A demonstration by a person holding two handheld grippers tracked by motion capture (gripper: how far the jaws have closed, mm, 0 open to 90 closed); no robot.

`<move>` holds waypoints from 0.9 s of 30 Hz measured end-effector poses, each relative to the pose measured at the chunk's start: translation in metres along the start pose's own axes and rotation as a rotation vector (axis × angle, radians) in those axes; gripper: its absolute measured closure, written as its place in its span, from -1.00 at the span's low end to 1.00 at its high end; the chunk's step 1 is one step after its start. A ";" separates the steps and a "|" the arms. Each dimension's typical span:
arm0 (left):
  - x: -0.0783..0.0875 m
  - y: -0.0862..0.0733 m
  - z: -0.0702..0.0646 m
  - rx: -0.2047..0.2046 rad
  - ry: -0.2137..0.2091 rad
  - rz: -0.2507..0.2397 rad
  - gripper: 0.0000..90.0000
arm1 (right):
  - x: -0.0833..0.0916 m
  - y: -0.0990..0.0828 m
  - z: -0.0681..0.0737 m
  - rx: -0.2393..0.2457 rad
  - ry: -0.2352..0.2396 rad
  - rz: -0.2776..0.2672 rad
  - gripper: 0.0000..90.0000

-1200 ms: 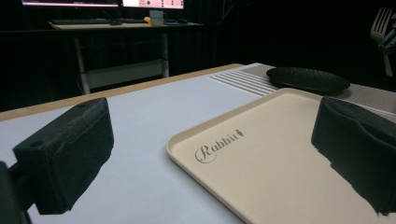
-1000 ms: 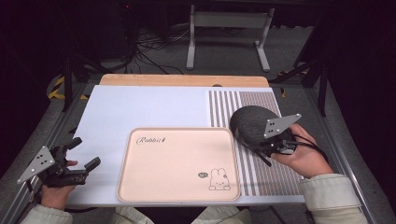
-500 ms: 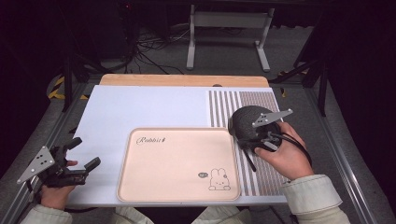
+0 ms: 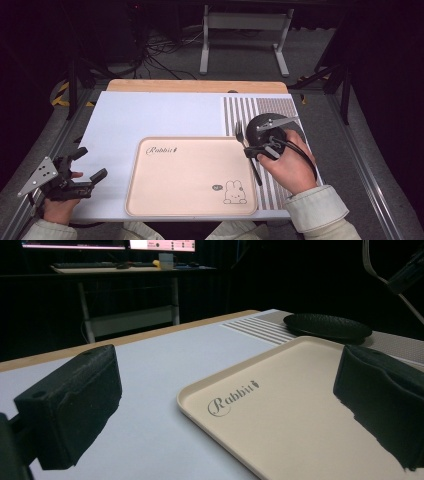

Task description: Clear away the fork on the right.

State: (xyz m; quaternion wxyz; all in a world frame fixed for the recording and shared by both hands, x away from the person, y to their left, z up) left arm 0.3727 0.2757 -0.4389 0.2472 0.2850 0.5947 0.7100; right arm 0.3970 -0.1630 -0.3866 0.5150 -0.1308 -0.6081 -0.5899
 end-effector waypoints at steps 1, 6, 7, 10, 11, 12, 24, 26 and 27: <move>0.000 0.000 0.000 0.000 0.000 0.000 -1.00 | -0.003 0.000 0.003 -0.009 0.006 0.010 0.93; 0.000 0.001 0.000 0.005 0.001 -0.009 -1.00 | -0.013 -0.001 0.008 -0.020 -0.006 0.038 0.93; 0.000 0.001 0.000 0.006 0.001 -0.010 -1.00 | -0.016 -0.002 0.009 -0.017 -0.006 0.044 0.93; 0.000 0.000 0.000 0.003 0.000 -0.005 -1.00 | -0.026 -0.005 0.011 -0.013 -0.015 0.081 0.93; 0.000 0.001 0.000 0.006 -0.001 -0.009 -1.00 | -0.029 -0.007 0.012 -0.010 -0.016 0.091 0.92; 0.000 0.001 0.000 0.005 -0.002 -0.007 -1.00 | -0.033 -0.008 0.012 -0.012 -0.018 0.098 0.93; 0.000 0.001 0.000 0.006 -0.004 -0.010 -1.00 | -0.064 -0.025 0.010 -0.049 -0.045 0.241 0.92; 0.000 0.001 0.000 0.005 -0.002 -0.014 -1.00 | -0.068 -0.027 0.008 -0.049 -0.052 0.260 0.92; 0.000 0.001 -0.001 0.009 -0.003 -0.012 -1.00 | -0.070 -0.029 0.008 -0.054 -0.052 0.271 0.92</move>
Point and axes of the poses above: each handheld gripper's, and its own axes: x roughly backward along the jaws, y roughly out of its top, z roughly to its left, the point moved 9 cm from there along -x, roughly forward along the jaws, and after that the axes turned 9 degrees about -x, right-handed, at the moved point
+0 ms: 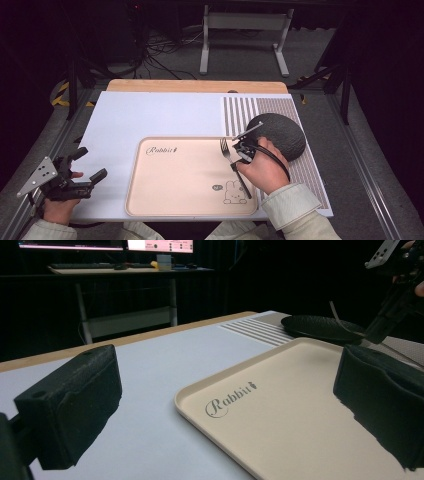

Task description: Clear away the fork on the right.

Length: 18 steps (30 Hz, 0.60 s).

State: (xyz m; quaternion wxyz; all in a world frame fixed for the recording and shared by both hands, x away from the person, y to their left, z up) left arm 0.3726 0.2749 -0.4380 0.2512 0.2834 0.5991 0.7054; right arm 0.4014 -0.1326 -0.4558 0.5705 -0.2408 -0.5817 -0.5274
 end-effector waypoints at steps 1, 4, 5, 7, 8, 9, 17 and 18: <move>0.000 0.000 0.000 0.000 -0.001 0.000 -1.00 | -0.002 0.000 0.000 -0.001 -0.002 0.004 0.92; 0.001 0.000 0.000 -0.003 -0.006 0.006 -1.00 | -0.005 0.000 -0.001 -0.005 -0.004 0.018 0.92; 0.001 0.000 0.000 -0.003 -0.005 0.006 -1.00 | -0.007 -0.001 -0.002 -0.006 -0.006 0.023 0.92; 0.001 -0.001 0.000 -0.003 -0.005 0.007 -1.00 | -0.011 -0.001 -0.004 -0.019 -0.007 0.041 0.92; 0.001 -0.001 0.000 -0.003 -0.005 0.007 -1.00 | -0.013 -0.002 -0.004 -0.027 -0.006 0.053 0.92; 0.001 -0.001 0.000 -0.003 -0.006 0.007 -1.00 | -0.014 -0.002 -0.005 -0.029 -0.010 0.056 0.92; 0.000 0.000 0.000 -0.002 -0.004 0.003 -1.00 | -0.023 -0.005 -0.007 -0.058 -0.012 0.092 0.92; 0.000 0.000 0.000 -0.003 -0.005 0.002 -1.00 | -0.024 -0.005 -0.007 -0.064 -0.010 0.097 0.92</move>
Point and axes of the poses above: each handheld gripper's, and its own axes: x roughly backward along the jaws, y roughly out of its top, z roughly to its left, the point moved 9 cm from there along -x, roughly forward along the jaws, and after that the axes turned 9 degrees about -x, right-handed, at the moved point
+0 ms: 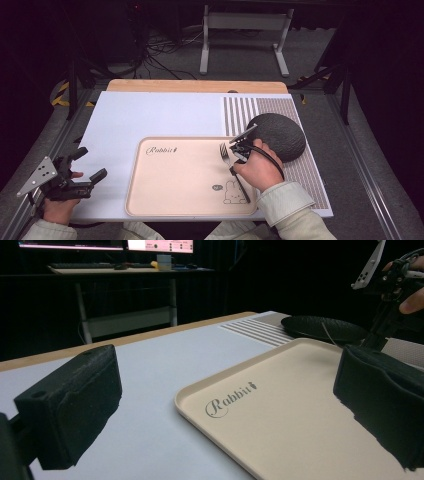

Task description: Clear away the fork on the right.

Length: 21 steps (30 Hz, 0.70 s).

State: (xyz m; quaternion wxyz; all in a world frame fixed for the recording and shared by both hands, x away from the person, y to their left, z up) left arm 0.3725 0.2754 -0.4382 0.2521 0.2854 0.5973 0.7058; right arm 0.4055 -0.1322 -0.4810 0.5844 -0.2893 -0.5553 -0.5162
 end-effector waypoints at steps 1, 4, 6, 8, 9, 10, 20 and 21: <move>0.000 0.000 0.000 0.000 0.000 0.000 -1.00 | -0.001 0.000 0.000 -0.006 0.002 0.004 0.92; 0.000 0.000 0.000 0.000 -0.002 0.005 -1.00 | -0.004 0.000 -0.001 -0.013 0.000 0.016 0.92; 0.000 0.000 0.000 -0.001 -0.002 0.004 -1.00 | -0.005 0.001 -0.002 -0.022 0.000 0.020 0.92; 0.000 0.000 0.000 -0.001 -0.002 0.005 -1.00 | -0.007 0.002 -0.002 -0.031 0.001 0.017 0.92; 0.000 0.000 0.000 -0.001 -0.003 0.005 -1.00 | -0.008 0.002 -0.002 -0.032 0.003 0.018 0.92; 0.000 0.000 0.000 -0.001 -0.003 0.004 -1.00 | -0.008 0.002 -0.001 -0.034 0.005 0.018 0.92; -0.001 0.000 0.000 -0.001 -0.004 0.002 -1.00 | -0.016 0.004 -0.001 -0.059 0.012 0.020 0.92; -0.001 0.000 0.000 -0.001 -0.004 0.002 -1.00 | -0.017 0.004 -0.002 -0.060 0.012 0.022 0.92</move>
Point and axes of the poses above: each handheld gripper's, and its own axes: x roughly backward along the jaws, y roughly out of its top, z roughly to its left, the point moved 9 cm from there along -x, roughly forward along the jaws, and after that the axes turned 9 degrees about -x, right-handed, at the moved point
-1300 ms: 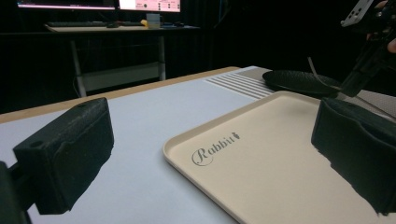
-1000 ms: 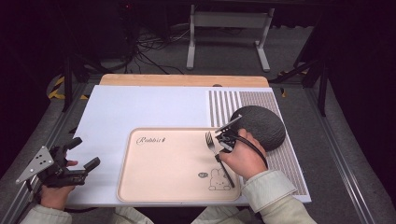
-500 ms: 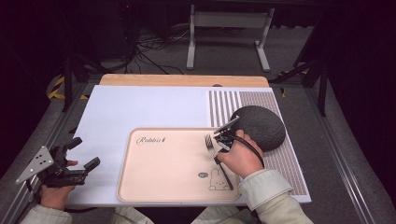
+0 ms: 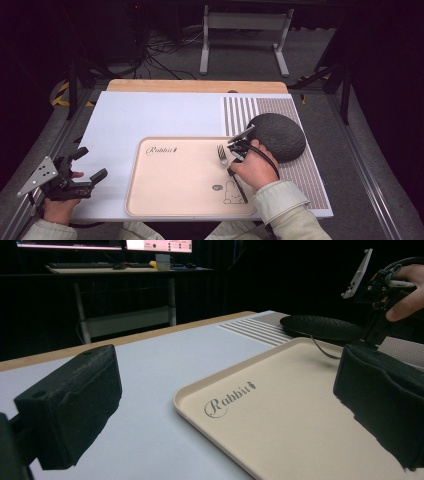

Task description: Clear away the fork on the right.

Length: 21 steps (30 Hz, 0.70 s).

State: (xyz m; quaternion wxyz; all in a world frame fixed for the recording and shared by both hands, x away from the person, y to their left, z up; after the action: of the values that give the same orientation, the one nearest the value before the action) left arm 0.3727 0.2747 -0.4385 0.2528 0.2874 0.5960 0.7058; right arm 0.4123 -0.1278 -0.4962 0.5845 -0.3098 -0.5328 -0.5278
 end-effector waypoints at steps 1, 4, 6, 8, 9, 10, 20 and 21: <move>0.000 0.000 0.000 0.000 0.000 -0.001 -1.00 | -0.001 0.000 0.000 -0.002 0.000 0.002 0.92; 0.000 0.000 0.000 0.001 0.000 -0.001 -1.00 | -0.004 0.000 0.000 -0.003 0.001 0.003 0.91; 0.000 0.000 0.000 0.001 0.000 -0.002 -1.00 | -0.006 0.000 0.001 -0.003 0.006 0.004 0.91; 0.000 0.000 0.000 0.000 -0.002 0.001 -1.00 | -0.007 0.000 0.001 -0.005 0.005 0.007 0.91; 0.000 0.000 0.000 0.001 -0.001 -0.003 -1.00 | -0.007 0.000 0.000 -0.007 0.002 0.006 0.91; 0.000 0.000 0.000 0.001 -0.003 0.001 -1.00 | -0.007 0.000 0.000 -0.007 0.002 0.006 0.91; 0.000 0.000 0.000 0.001 -0.003 0.001 -1.00 | -0.008 0.001 0.001 0.016 0.015 -0.001 0.78; 0.000 0.000 0.000 0.002 -0.002 -0.003 -1.00 | -0.007 0.001 0.001 0.018 0.012 -0.008 0.78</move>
State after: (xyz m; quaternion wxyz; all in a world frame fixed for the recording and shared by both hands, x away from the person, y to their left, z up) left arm 0.3726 0.2747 -0.4383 0.2541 0.2875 0.5968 0.7048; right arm 0.4138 -0.1242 -0.5028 0.5884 -0.2992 -0.5353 -0.5270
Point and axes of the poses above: each handheld gripper's, and its own axes: x roughly backward along the jaws, y roughly out of its top, z roughly to its left, the point moved 9 cm from there along -x, roughly forward along the jaws, and after that the axes turned 9 degrees about -x, right-handed, at the moved point
